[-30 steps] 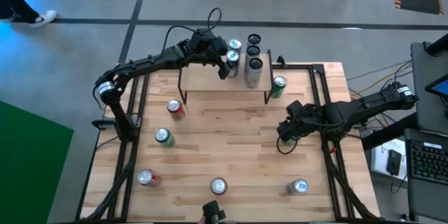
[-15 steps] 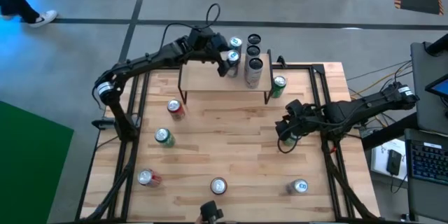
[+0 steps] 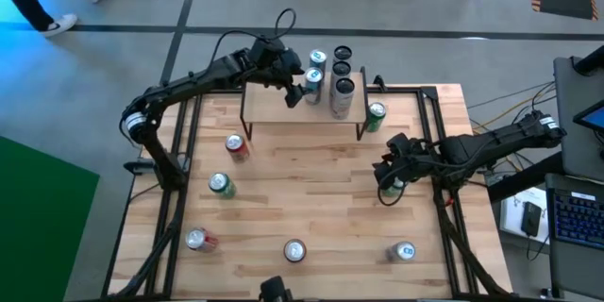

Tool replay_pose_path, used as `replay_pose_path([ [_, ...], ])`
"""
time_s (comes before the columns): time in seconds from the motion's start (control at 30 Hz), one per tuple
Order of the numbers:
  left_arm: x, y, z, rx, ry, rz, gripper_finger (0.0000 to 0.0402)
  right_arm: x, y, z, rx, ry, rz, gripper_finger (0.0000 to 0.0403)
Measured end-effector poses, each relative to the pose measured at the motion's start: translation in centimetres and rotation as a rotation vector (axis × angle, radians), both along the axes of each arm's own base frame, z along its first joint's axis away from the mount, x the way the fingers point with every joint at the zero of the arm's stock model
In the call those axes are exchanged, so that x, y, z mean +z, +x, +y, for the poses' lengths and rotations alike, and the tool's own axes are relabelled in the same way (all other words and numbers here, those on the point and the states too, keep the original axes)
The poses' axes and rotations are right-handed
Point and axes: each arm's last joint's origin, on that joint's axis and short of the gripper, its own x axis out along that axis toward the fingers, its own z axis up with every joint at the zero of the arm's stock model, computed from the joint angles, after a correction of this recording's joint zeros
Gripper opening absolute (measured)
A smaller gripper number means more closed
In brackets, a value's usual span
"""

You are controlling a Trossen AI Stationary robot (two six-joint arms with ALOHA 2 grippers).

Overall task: Place canned beverage on shelf
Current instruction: Put the blue soda can on the shelf aligned with the other blue soda can

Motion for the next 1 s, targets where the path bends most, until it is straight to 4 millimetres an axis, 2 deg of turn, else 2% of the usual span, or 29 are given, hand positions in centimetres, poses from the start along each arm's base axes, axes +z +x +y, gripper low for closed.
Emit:
replay_pose_path([
  [0.27,-0.4,-0.7,-0.2,0.022,-0.036,0.066,0.0283,0.0,0.0,0.1,-0.003,0.006,-0.006,0.0203],
  [0.5,1.1,-2.9,-1.4,0.037,-0.016,0.043,0.0261,0.0,0.0,0.1,0.008,-0.001,-0.003,0.0203],
  [0.57,0.3,-3.6,-1.8,0.056,-0.028,0.024,0.0258,0.0,0.0,0.1,0.016,-0.008,0.0,0.0203],
  [0.73,-4.1,-5.3,-3.1,0.116,-0.104,-0.067,0.0258,0.1,-0.1,0.1,0.024,-0.014,0.0,0.0203],
  [0.83,-5.4,-6.1,-4.0,0.134,-0.14,-0.165,0.0258,0.1,-0.1,0.1,0.024,-0.013,-0.002,0.0203],
  [1.0,-7.5,-7.1,-4.7,0.205,-0.183,-0.14,0.0246,0.1,-0.1,0.1,0.018,-0.008,-0.005,0.0203],
])
